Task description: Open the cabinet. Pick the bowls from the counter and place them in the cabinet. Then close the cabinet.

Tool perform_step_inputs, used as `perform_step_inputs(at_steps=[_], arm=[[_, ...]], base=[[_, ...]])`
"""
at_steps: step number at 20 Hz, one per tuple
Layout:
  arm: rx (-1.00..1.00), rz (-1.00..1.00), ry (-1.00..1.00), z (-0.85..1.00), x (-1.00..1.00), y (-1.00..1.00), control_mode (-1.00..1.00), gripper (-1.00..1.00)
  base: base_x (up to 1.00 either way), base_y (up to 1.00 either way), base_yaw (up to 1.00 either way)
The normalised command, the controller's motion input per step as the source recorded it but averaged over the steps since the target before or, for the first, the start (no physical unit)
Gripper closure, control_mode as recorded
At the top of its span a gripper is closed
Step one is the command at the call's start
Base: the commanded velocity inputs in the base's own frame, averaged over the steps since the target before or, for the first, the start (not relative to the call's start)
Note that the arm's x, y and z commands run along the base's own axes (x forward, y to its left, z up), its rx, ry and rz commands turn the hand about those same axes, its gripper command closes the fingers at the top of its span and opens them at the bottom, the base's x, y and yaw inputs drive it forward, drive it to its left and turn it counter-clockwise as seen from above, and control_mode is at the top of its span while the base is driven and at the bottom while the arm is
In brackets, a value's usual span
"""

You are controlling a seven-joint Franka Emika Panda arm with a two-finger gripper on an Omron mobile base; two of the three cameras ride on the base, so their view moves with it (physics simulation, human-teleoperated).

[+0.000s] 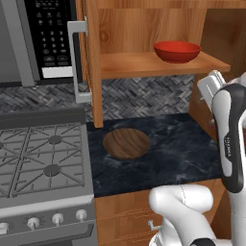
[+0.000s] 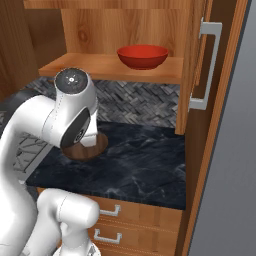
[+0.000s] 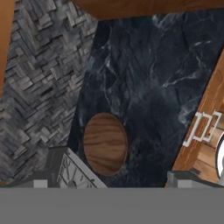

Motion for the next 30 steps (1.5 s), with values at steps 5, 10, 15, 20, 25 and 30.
perform_step_inputs(at_steps=[5, 10, 15, 20, 25, 30], arm=[[0.00, 0.06, 0.01, -0.42, -0.04, 0.01, -1.00, -1.00], [0.00, 0.05, 0.01, -0.30, -0.05, 0.07, -1.00, -1.00], [0.00, 0.04, 0.04, -0.27, -0.01, 0.16, -1.00, -1.00], [0.00, 0.02, 0.08, -0.32, 0.00, 0.35, -1.00, -1.00], [0.00, 0.02, 0.09, -0.32, 0.01, 0.32, -1.00, -1.00], [0.00, 0.01, 0.10, -0.32, 0.09, 0.37, -1.00, -1.00]], base=[[0.00, 0.00, 0.00], [0.00, 0.00, 0.00], [0.00, 0.00, 0.00], [0.00, 0.00, 0.00], [0.00, 0.00, 0.00], [0.00, 0.00, 0.00]])
